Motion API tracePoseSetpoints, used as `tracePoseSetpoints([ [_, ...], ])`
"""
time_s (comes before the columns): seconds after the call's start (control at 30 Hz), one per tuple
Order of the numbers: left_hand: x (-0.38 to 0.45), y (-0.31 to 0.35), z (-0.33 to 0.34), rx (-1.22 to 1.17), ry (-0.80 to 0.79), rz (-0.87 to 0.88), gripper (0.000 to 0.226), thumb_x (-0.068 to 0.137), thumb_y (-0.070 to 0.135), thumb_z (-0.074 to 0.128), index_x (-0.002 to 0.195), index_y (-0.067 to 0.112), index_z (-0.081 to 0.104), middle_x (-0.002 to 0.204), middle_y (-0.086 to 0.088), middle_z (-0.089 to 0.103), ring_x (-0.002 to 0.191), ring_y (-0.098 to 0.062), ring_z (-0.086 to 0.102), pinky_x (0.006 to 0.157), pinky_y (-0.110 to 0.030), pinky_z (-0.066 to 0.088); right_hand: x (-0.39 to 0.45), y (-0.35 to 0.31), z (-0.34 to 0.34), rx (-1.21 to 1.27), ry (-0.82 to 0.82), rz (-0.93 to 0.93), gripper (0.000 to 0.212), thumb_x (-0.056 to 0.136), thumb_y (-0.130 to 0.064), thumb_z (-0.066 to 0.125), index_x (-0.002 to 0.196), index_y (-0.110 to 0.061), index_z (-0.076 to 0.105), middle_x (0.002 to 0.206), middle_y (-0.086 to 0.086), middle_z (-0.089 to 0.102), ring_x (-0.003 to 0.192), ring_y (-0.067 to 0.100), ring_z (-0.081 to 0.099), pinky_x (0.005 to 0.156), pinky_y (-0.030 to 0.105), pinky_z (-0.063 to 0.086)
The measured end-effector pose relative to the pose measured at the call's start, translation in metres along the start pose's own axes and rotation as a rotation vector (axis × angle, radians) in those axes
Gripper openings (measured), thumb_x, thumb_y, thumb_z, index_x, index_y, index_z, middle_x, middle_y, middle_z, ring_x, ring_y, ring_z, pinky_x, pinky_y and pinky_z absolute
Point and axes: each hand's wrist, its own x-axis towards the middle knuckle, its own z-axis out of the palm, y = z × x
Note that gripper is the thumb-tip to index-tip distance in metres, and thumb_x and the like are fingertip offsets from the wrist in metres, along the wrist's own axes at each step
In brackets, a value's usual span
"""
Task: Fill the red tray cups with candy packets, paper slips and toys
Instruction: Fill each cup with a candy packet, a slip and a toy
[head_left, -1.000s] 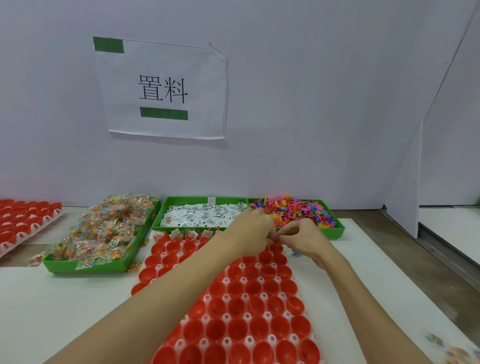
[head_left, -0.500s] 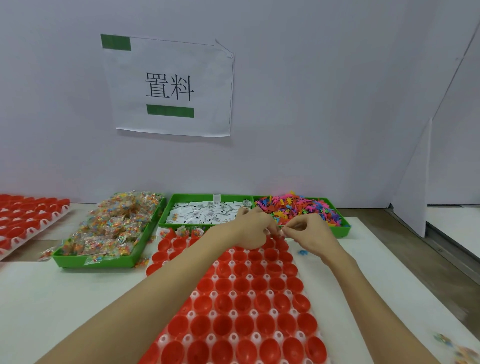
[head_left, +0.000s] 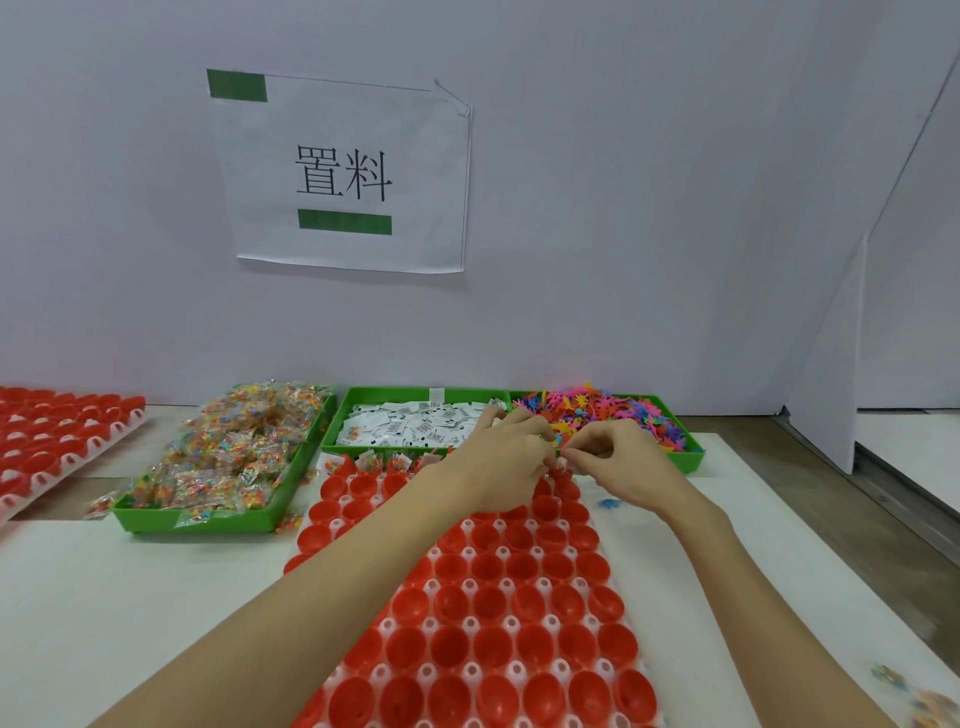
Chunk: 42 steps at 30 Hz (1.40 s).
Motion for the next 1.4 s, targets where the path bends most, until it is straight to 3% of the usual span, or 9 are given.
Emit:
tracePoseSetpoints([
  [0.13, -0.009, 0.008, -0.004, 0.050, 0.098, 0.059, 0.048, 0.096, 0.005, 0.047, 0.130, 0.032, 0.067, 0.131, 0.008, 0.054, 0.127, -0.015, 0.040, 0.109, -0.037, 0.016, -0.001, -0.002, 0.001, 0.000, -0.010, -0.016, 0.009, 0.085, -0.022, 0.082, 0.092, -0.019, 0.078, 0.084, -0.010, 0.076, 0.080, 0.001, 0.071, 0.076, 0.017, 0.058],
  [0.27, -0.016, 0.014, 0.002, 0.158, 0.022, 0.079, 0.058, 0.091, 0.002, 0.048, 0.137, 0.035, 0.063, 0.135, 0.005, 0.047, 0.129, -0.019, 0.036, 0.115, -0.042, 0.020, -0.002, -0.003, 0.009, -0.016, 0.049, 0.006, 0.008, 0.085, -0.018, 0.083, 0.089, -0.014, 0.077, 0.080, -0.007, 0.073, 0.075, 0.001, 0.068, 0.062, 0.005, 0.049],
  [0.43, -0.017, 0.012, 0.000, 0.078, -0.029, 0.042, 0.059, 0.091, 0.001, 0.049, 0.137, 0.035, 0.063, 0.142, 0.005, 0.043, 0.132, -0.019, 0.030, 0.113, -0.042, 0.018, -0.001, -0.005, 0.014, -0.042, 0.069, 0.021, 0.005, 0.086, -0.017, 0.081, 0.088, -0.015, 0.077, 0.080, -0.005, 0.072, 0.075, 0.004, 0.066, 0.059, 0.002, 0.045],
  [0.5, -0.016, 0.011, -0.001, 0.079, -0.039, 0.041, 0.060, 0.091, 0.001, 0.049, 0.138, 0.035, 0.062, 0.143, 0.004, 0.042, 0.133, -0.021, 0.029, 0.112, -0.043, 0.018, -0.001, -0.004, 0.013, -0.031, 0.043, 0.040, 0.005, 0.089, -0.019, 0.079, 0.092, -0.015, 0.078, 0.085, -0.004, 0.074, 0.081, 0.006, 0.068, 0.064, 0.005, 0.047],
  [0.6, -0.016, 0.011, -0.002, 0.066, -0.054, 0.036, 0.061, 0.091, 0.000, 0.049, 0.139, 0.036, 0.062, 0.146, 0.001, 0.040, 0.136, -0.022, 0.028, 0.114, -0.045, 0.018, 0.000, 0.001, 0.009, 0.078, -0.019, 0.086, 0.012, 0.091, -0.019, 0.077, 0.100, -0.012, 0.080, 0.093, -0.002, 0.077, 0.091, 0.010, 0.071, 0.084, 0.024, 0.057],
  [0.7, -0.016, 0.012, -0.003, 0.073, -0.067, 0.041, 0.061, 0.092, 0.001, 0.049, 0.141, 0.037, 0.060, 0.148, 0.001, 0.039, 0.137, -0.022, 0.027, 0.115, -0.046, 0.018, 0.000, 0.004, 0.006, 0.111, -0.026, 0.102, 0.012, 0.094, -0.021, 0.073, 0.099, -0.014, 0.081, 0.094, -0.005, 0.077, 0.093, 0.008, 0.070, 0.088, 0.029, 0.057],
  [1.0, -0.018, 0.008, -0.003, -0.004, -0.012, 0.047, 0.060, 0.094, 0.000, 0.046, 0.138, 0.037, 0.063, 0.145, 0.005, 0.046, 0.131, -0.018, 0.032, 0.108, -0.040, 0.017, 0.000, 0.006, 0.002, 0.138, -0.011, 0.093, 0.014, 0.098, -0.027, 0.067, 0.100, -0.021, 0.079, 0.086, -0.009, 0.076, 0.081, 0.004, 0.069, 0.063, 0.013, 0.045],
  [1.23, -0.023, 0.004, 0.003, 0.042, 0.002, 0.090, 0.053, 0.094, 0.002, 0.047, 0.135, 0.029, 0.065, 0.145, 0.015, 0.056, 0.129, -0.013, 0.040, 0.109, -0.039, 0.019, -0.001, 0.001, 0.010, 0.043, 0.069, 0.030, 0.007, 0.088, -0.022, 0.080, 0.093, -0.018, 0.079, 0.085, -0.007, 0.076, 0.080, 0.003, 0.070, 0.073, 0.015, 0.053],
  [1.4, -0.026, 0.004, -0.001, 0.157, 0.007, 0.160, 0.051, 0.095, 0.002, 0.049, 0.135, 0.028, 0.066, 0.144, 0.016, 0.058, 0.132, -0.015, 0.038, 0.112, -0.040, 0.019, -0.002, -0.002, 0.007, 0.013, 0.047, -0.055, 0.006, 0.087, -0.020, 0.081, 0.092, -0.018, 0.079, 0.083, -0.009, 0.075, 0.079, 0.000, 0.070, 0.071, 0.009, 0.052],
])
